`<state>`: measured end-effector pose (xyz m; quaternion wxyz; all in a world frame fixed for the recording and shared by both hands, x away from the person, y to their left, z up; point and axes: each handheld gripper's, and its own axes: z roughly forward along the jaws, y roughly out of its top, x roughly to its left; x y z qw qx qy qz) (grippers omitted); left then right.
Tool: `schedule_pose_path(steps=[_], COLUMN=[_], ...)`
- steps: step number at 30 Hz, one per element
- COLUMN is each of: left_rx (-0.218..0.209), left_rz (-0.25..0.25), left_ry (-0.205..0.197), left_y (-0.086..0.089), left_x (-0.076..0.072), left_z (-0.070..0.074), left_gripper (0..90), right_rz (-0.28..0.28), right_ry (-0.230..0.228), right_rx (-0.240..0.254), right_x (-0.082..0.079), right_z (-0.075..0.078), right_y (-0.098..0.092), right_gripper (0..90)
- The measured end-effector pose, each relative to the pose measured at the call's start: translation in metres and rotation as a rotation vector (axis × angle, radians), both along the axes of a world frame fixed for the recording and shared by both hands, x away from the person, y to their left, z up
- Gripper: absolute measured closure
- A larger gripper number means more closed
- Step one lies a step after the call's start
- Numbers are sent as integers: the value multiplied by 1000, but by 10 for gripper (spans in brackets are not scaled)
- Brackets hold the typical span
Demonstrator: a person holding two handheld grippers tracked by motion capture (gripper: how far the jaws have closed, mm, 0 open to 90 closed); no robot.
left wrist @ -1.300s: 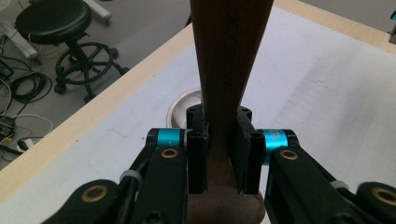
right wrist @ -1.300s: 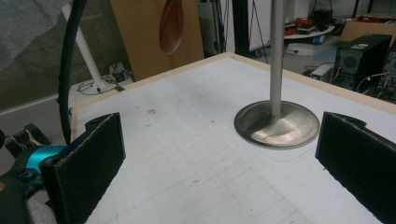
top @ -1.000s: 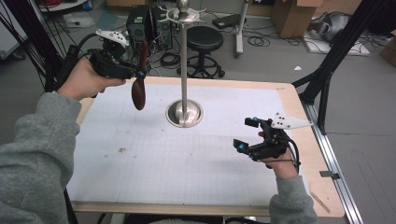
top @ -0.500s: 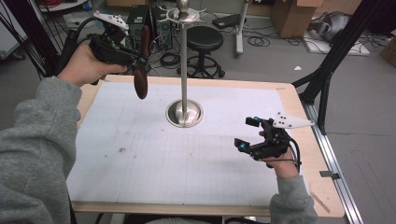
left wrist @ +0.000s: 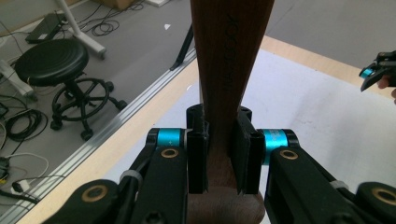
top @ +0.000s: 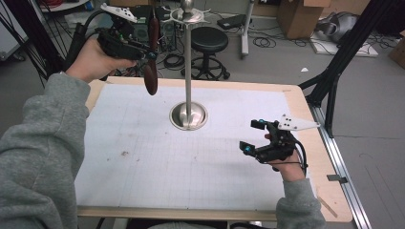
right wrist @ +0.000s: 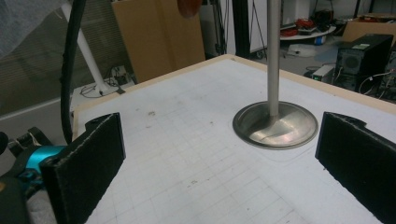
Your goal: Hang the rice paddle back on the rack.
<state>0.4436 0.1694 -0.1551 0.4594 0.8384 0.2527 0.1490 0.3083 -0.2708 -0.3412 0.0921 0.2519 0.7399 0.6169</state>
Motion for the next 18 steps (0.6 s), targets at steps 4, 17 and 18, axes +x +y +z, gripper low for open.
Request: schedule_pose_path(steps=[4,17,18], left_rx=[-2,-9,-9], left_rz=[7,-17,-22], left_ry=[-8,0,-2], left_y=[0,-6,-6], left_x=[0,7,8], left_z=[6,8,7], left_gripper=[774,774,774], right_rz=[3,2,0], right_ry=[1,-2,0], right_rx=[3,12,14], right_x=[-1,-1,-1], right_z=[0,1,1], right_y=[0,-2,-2], right_gripper=[1,1,1])
